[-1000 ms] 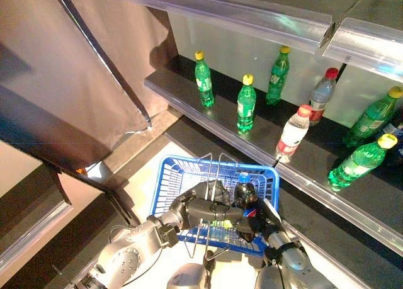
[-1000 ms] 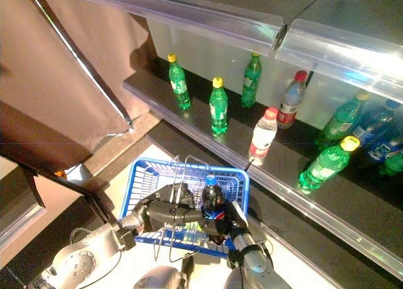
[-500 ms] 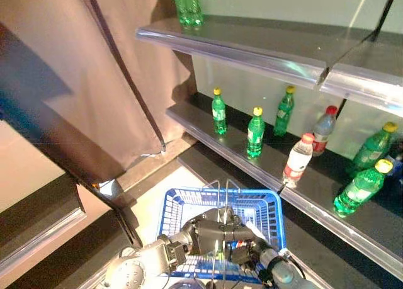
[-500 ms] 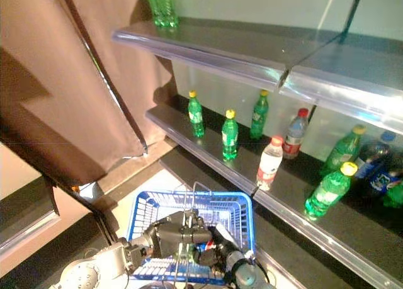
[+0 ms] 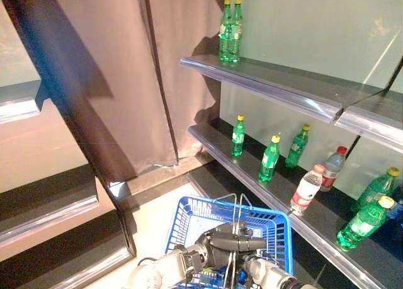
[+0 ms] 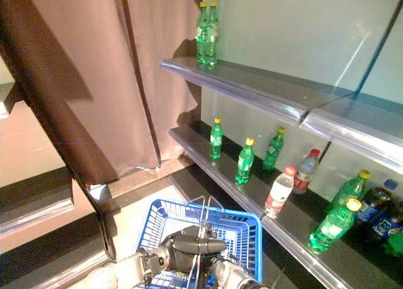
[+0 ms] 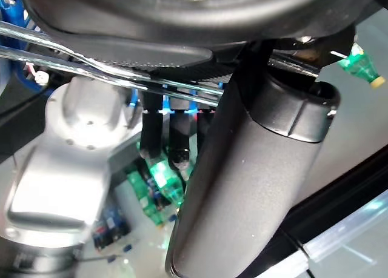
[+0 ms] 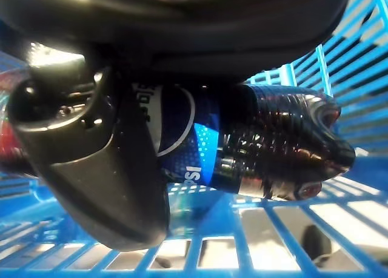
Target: Pick up the drink and place into the basket.
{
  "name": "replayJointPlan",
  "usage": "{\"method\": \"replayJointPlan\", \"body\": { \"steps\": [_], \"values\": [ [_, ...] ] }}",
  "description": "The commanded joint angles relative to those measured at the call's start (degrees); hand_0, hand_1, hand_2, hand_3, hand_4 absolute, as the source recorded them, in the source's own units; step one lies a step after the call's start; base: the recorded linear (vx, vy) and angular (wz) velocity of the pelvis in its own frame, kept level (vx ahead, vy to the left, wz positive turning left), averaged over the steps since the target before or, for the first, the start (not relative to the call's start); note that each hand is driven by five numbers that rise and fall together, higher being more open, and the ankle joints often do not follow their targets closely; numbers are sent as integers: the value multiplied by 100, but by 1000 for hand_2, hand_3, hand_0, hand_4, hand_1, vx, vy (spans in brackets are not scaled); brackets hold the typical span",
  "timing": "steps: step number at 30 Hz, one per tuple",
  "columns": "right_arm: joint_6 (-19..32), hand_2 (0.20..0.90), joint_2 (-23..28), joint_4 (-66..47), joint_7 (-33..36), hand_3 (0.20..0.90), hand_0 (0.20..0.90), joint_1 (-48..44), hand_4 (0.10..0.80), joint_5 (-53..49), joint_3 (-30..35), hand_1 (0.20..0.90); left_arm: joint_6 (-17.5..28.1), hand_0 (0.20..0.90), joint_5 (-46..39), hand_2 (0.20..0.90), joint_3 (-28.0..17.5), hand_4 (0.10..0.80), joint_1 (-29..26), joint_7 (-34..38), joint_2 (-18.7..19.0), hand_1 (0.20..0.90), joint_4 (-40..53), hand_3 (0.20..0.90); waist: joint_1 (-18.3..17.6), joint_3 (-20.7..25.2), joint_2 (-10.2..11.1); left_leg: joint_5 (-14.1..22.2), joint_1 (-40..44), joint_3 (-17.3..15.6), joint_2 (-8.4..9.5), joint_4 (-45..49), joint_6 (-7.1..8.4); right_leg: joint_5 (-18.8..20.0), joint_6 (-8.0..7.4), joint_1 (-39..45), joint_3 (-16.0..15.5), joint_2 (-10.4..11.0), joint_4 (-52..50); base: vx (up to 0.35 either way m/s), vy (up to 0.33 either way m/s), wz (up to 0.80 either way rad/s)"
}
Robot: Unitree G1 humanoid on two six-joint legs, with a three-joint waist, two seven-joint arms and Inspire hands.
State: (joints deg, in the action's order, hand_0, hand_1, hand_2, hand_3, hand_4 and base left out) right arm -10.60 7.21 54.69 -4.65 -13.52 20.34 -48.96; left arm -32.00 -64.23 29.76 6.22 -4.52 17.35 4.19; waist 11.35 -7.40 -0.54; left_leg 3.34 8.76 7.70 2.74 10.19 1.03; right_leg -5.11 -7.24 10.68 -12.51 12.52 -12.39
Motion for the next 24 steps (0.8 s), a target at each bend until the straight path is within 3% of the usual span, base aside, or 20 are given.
{"method": "replayJointPlan", "body": {
  "steps": [1,2,3,4,9,16,19,24],
  "values": [
    [161,300,-428,414,-186,200,300,-614,100,26,-278,300,510,300,-259,300,441,100,-551,-803,-1056,300,704,200,137,255,-5,-101,-344,-541,112,298,-332,478,42,197,-176,-303,287,26,-158,8],
    [165,601,-490,463,-108,551,601,-640,451,-79,-310,601,548,300,-148,300,489,100,-553,-804,-1081,300,646,200,164,240,39,-87,-336,-542,82,302,-330,490,29,211,-178,-326,302,29,-172,5],
    [170,808,-535,502,-46,793,808,-655,693,-129,-304,808,579,300,-62,300,518,100,-552,-822,-1093,300,593,200,193,223,78,-75,-345,-535,66,321,-330,502,18,225,-178,-341,314,22,-156,8],
    [174,900,-569,536,-9,900,900,-685,800,-218,-311,900,607,300,-29,300,548,100,-581,-816,-1103,300,540,200,211,207,108,-68,-343,-537,47,325,-329,514,10,239,-175,-359,331,17,-154,6],
    [399,900,-734,702,275,900,900,-823,800,-672,-194,900,854,300,70,300,683,100,-738,-709,-1124,300,246,200,251,179,263,-13,-272,-565,-46,270,-312,563,-60,293,-159,-446,424,12,-119,-2],
    [817,900,-710,557,873,900,900,-1056,800,-1228,13,900,1544,300,191,300,725,100,-1114,-320,-965,300,17,200,194,79,366,-13,-245,-622,-138,36,-268,604,-150,223,-98,-533,603,-81,-79,-6],
    [1074,900,-594,350,1195,900,900,-1150,800,-1502,138,900,1924,300,477,300,650,100,-1280,8,-785,300,63,200,160,-2,402,-38,-271,-641,-168,-71,-242,624,-177,158,-88,-568,682,-130,-73,-8],
    [1190,900,-226,-399,1535,900,900,-1065,800,-1547,323,900,2025,300,883,300,293,100,-1272,470,-465,300,332,200,101,-150,474,-52,-283,-673,-246,-178,-190,650,-194,112,-42,-633,781,-123,-90,3]
  ]
}}
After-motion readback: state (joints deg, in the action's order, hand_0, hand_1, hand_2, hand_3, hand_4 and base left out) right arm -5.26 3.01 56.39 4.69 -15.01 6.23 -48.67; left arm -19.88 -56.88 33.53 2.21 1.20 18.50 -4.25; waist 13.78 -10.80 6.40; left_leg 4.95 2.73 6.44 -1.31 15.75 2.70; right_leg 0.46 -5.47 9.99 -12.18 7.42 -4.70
